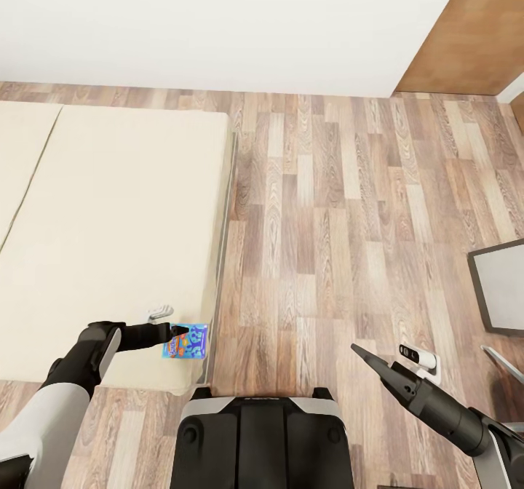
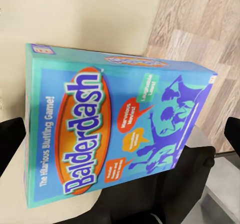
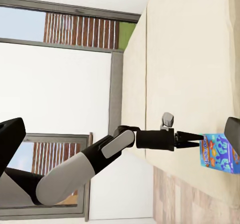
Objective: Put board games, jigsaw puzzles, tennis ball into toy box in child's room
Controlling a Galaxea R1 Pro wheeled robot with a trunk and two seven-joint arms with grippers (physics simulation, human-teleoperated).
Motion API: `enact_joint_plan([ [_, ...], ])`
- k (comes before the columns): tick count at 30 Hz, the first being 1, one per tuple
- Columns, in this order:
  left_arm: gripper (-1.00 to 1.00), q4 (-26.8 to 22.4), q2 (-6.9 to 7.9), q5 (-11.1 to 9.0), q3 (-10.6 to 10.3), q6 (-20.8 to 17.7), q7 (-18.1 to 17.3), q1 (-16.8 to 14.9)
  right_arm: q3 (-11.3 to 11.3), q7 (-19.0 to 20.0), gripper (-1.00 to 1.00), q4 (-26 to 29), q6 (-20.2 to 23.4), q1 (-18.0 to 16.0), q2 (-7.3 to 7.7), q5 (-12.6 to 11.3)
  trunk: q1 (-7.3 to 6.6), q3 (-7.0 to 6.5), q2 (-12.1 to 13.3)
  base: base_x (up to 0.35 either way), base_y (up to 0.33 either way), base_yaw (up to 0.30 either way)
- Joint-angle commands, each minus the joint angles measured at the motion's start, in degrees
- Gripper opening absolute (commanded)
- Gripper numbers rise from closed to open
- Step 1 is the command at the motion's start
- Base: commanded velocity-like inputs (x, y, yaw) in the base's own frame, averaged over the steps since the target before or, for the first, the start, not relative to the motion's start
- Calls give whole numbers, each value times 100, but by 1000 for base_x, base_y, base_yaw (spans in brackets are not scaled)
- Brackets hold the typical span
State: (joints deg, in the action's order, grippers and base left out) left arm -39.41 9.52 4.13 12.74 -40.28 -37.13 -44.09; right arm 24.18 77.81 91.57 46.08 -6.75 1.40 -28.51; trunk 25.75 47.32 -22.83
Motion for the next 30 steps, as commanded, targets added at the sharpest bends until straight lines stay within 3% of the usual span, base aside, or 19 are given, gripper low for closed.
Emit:
enact_joint_plan([
  [1, 100, -7, -1, 44, 26, -32, -47, -3, 1, 6, 100, -1, 50, -2, 1, -16, 3, 6, -9, 0, 0, 0],
  [30, 100, -66, -7, 44, 32, -49, -62, -3, 8, 6, 100, -8, 26, -2, 1, -14, 3, 6, -9, 0, 0, 0],
])
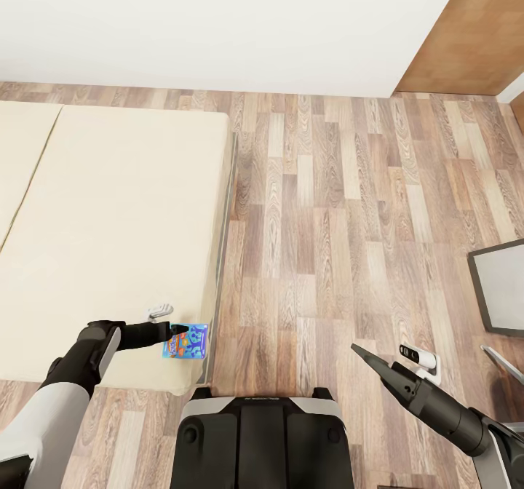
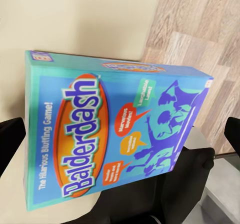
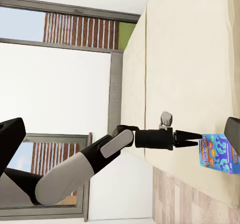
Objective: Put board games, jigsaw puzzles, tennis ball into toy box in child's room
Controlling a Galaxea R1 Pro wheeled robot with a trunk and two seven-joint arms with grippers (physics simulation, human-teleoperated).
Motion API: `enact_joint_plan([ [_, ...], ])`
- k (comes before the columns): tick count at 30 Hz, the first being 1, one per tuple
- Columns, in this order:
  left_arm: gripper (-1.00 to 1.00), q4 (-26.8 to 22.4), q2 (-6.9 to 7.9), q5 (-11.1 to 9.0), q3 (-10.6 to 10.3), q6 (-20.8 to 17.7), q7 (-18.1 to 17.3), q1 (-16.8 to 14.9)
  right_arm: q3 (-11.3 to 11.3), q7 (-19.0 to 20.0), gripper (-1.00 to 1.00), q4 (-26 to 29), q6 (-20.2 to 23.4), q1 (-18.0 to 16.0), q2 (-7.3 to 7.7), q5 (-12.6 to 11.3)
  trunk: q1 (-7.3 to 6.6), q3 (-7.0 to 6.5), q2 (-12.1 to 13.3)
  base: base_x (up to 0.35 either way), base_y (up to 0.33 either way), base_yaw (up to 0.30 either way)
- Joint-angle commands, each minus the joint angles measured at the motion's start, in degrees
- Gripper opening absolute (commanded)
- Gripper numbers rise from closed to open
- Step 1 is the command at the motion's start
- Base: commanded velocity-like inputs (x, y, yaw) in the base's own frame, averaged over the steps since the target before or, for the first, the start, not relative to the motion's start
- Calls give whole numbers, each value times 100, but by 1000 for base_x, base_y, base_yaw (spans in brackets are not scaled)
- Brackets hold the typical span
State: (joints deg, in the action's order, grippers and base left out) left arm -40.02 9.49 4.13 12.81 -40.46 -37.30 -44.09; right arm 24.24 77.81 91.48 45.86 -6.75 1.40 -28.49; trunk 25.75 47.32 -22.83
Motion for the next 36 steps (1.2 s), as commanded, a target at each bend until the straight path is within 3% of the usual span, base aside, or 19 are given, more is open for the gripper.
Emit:
enact_joint_plan([
  [1, 100, -5, -1, 44, 24, -32, -49, -1, 2, 6, 100, 1, 48, -2, 1, -16, 3, 6, -9, 0, 0, 0],
  [19, 100, -3, 23, 44, 20, -33, -361, -2, 2, 10, 100, 1, 46, -2, 1, -19, 3, 6, -9, 0, 0, 0],
  [36, 100, -3, 26, 52, 20, -33, -376, -3, 2, 15, 100, 1, 46, -2, 1, -25, 3, 6, -9, 0, 0, 0],
])
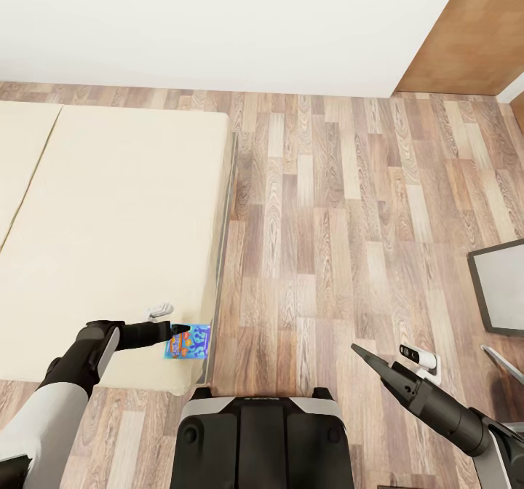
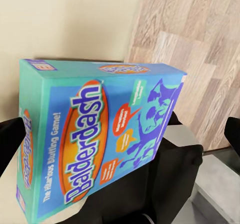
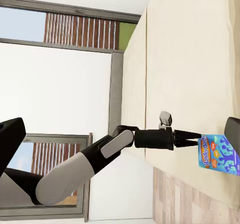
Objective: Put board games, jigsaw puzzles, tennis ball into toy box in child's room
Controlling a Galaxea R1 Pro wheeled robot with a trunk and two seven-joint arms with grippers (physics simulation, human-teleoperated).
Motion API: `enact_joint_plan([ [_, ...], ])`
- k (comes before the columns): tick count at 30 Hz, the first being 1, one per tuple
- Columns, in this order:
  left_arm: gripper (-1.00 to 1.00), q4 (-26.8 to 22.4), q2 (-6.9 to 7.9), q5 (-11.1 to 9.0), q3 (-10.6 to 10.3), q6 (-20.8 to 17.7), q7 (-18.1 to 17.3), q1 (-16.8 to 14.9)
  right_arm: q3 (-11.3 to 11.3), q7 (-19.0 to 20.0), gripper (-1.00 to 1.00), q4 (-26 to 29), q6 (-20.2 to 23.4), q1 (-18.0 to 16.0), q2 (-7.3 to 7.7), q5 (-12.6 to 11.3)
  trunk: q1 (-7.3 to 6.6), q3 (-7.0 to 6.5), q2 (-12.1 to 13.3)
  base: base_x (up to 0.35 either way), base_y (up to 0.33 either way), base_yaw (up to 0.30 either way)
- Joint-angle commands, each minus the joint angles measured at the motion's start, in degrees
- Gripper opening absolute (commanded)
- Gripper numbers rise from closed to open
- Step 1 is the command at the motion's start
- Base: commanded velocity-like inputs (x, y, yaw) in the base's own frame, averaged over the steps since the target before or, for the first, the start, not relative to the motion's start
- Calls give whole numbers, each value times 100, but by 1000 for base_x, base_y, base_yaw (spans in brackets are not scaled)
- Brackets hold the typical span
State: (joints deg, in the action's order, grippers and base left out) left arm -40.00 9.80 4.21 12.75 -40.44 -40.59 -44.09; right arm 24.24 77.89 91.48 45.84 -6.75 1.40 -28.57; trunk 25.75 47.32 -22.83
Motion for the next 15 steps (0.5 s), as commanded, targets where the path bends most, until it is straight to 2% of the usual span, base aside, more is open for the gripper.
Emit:
enact_joint_plan([
  [1, 100, -6, -3, 45, 26, -34, -46, -3, 2, 7, 100, 1, 48, -2, 1, -16, 3, 6, -9, 0, 0, 0],
  [12, 100, -8, 33, 45, 40, -34, -49, -1, 2, 7, 100, 1, 48, -2, 1, -17, 3, 6, -9, 0, 0, 0],
  [15, 100, -24, 117, 42, 49, -32, -55, -2, 2, 7, 100, 1, 47, -2, 1, -16, 3, 6, -9, 0, 0, 0],
])
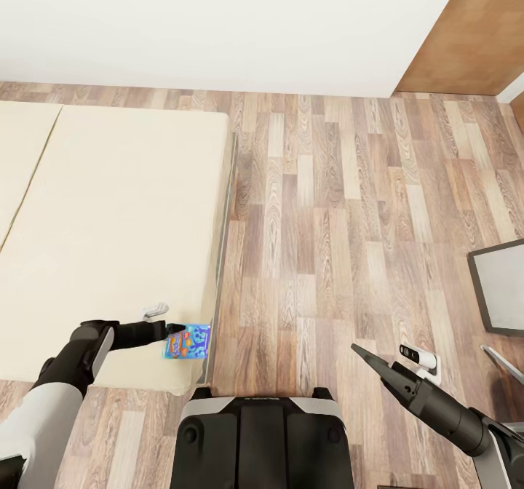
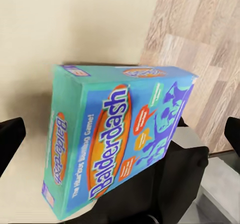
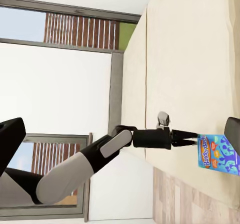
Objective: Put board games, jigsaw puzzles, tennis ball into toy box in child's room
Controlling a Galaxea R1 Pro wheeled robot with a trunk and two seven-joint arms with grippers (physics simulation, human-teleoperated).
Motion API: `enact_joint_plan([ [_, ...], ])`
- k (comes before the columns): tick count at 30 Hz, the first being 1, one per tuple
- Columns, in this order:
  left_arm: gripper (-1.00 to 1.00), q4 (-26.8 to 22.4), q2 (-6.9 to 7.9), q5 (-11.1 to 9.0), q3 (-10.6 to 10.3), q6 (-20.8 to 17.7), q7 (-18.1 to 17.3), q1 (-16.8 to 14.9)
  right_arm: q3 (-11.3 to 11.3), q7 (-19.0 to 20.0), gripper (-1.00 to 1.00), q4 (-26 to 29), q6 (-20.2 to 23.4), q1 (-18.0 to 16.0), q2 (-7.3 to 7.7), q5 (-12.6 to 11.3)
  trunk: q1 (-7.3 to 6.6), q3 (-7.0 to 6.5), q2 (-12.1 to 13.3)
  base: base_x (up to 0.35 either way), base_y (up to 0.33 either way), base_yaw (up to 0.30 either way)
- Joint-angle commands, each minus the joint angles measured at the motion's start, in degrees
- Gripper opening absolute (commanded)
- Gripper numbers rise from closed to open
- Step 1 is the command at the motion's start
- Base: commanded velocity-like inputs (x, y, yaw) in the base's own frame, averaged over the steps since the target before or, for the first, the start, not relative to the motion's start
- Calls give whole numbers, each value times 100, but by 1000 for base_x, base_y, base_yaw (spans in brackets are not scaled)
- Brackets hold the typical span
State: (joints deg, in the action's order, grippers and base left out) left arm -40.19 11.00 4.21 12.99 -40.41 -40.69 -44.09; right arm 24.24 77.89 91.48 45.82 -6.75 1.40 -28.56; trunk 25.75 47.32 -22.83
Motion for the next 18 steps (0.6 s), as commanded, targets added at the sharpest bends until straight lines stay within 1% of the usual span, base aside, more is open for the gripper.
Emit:
enact_joint_plan([
  [1, 100, -18, 31, 39, 28, -36, -49, -3, 2, 6, 100, 1, 48, -2, 1, -17, 3, 6, -8, 0, 0, 0],
  [2, 100, -51, 112, 35, 31, -40, -61, -3, 2, 6, 100, 1, 47, -2, 1, -15, 3, 6, -8, 0, 0, 0],
  [7, 100, -155, 308, 32, 80, -59, -195, -3, 2, 6, 100, 1, 43, -2, 1, -17, 3, 6, -8, 0, 0, 0],
  [13, 100, -239, 596, 38, 245, -115, -493, -3, 2, 6, 100, 1, 41, -2, 1, -17, 3, 6, -8, 0, 0, 0],
  [18, 100, -260, 843, 43, 376, -146, -641, -3, 2, 6, 100, 1, 41, -2, 1, -18, 3, 6, -8, 0, 0, 0],
])
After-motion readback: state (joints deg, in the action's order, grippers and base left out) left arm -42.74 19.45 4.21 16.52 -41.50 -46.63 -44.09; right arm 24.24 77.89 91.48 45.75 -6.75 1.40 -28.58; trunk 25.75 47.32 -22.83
